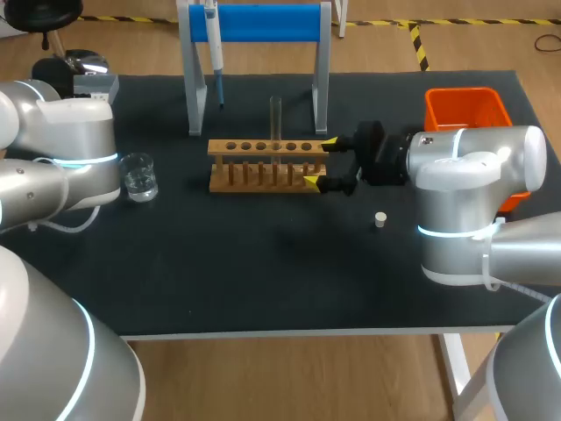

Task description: Invert the test tube, pick up the pipette, mount the tip to pipette, aspirate from beaker and dispense into the tube, eject the tip, return the pipette, and cap with the stopper.

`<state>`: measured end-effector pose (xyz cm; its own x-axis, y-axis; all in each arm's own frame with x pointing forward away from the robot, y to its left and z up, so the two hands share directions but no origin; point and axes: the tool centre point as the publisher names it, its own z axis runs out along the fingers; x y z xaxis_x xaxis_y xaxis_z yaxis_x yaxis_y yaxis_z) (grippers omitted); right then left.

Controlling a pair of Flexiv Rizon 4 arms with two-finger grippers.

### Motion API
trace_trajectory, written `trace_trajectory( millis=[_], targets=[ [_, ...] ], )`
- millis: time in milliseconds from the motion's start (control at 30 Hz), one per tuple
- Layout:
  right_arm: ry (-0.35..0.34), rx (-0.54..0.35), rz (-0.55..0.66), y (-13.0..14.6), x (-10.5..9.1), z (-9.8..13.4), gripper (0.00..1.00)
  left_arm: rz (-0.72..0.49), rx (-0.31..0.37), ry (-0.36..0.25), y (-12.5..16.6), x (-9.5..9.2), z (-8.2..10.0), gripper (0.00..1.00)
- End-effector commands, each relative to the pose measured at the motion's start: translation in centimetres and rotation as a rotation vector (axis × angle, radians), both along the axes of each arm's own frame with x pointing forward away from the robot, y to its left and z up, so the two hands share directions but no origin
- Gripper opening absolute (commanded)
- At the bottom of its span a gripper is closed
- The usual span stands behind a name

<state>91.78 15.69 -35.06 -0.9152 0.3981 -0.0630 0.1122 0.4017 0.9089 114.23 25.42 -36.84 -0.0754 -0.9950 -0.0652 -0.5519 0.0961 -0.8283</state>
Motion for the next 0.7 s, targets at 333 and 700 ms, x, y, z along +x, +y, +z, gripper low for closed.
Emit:
trace_trajectory(
  millis=[333, 700],
  targets=[
    [0.002, -0.001, 0.002, -0.07, 0.01, 0.04, 1.00, -0.002, 0.003, -0.005, 0.28, 0.50, -0.45, 0.26],
    [0.002, -0.001, 0.002, -0.07, 0.01, 0.04, 1.00, -0.004, 0.004, -0.004, 0.35, 0.55, -0.53, 0.20]
  ],
)
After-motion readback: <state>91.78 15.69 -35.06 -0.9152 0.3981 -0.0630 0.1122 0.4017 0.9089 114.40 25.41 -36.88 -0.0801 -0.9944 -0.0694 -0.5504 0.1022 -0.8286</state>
